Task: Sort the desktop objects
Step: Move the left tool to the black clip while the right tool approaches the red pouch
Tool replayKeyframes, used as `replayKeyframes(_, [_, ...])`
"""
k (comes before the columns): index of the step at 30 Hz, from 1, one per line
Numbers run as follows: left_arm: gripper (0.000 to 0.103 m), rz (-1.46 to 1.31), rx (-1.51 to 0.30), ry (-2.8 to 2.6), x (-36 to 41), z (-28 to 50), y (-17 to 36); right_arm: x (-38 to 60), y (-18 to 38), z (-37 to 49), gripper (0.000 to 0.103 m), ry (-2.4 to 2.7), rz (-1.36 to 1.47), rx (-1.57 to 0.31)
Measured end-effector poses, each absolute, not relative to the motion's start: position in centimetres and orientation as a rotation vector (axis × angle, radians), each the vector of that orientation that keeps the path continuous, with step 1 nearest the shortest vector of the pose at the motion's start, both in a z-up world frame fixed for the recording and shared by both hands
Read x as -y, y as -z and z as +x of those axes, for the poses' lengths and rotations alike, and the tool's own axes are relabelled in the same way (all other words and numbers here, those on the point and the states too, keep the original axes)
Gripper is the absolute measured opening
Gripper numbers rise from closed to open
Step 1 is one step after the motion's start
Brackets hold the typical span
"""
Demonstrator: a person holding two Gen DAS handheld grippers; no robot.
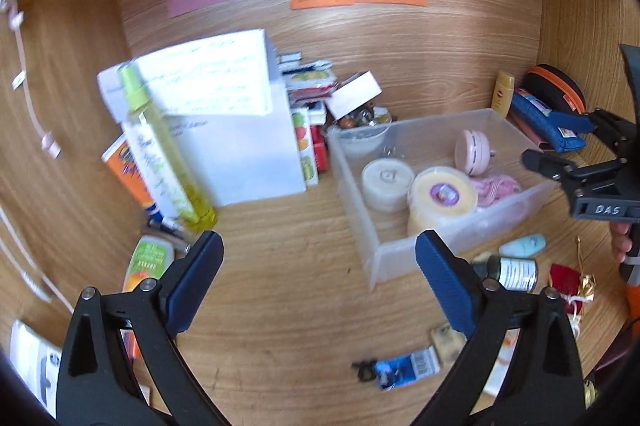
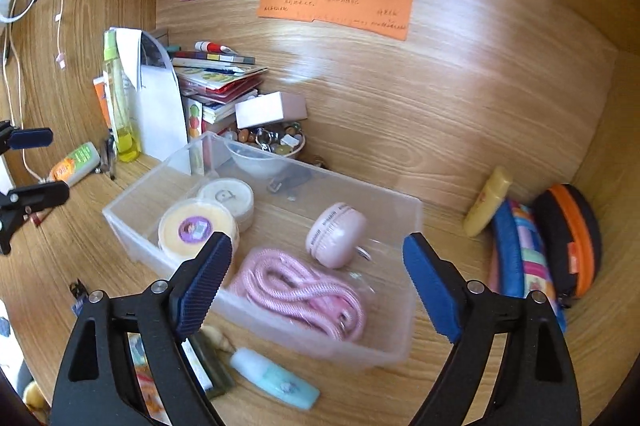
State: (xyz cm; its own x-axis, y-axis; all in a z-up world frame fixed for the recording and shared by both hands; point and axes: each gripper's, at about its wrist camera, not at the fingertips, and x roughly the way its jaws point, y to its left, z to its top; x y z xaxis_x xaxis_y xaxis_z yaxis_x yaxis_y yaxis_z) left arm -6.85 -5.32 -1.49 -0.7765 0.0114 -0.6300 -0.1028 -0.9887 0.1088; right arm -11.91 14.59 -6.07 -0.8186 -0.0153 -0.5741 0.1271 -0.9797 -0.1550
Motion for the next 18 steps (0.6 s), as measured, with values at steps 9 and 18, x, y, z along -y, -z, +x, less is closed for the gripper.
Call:
replayKeyframes(9, [0.098, -1.052, -0.148, -2.895, 6.7, -4.0, 3.2, -14.8, 6.6, -7.5, 0.088, 2.943, 0.925, -0.393])
replayKeyframes(18, [0.098, -1.105, -0.152, -2.883, 7.6, -1.6, 5.4, -15.7, 8.5, -3.2, 0.088, 2.957, 0.966, -0.469])
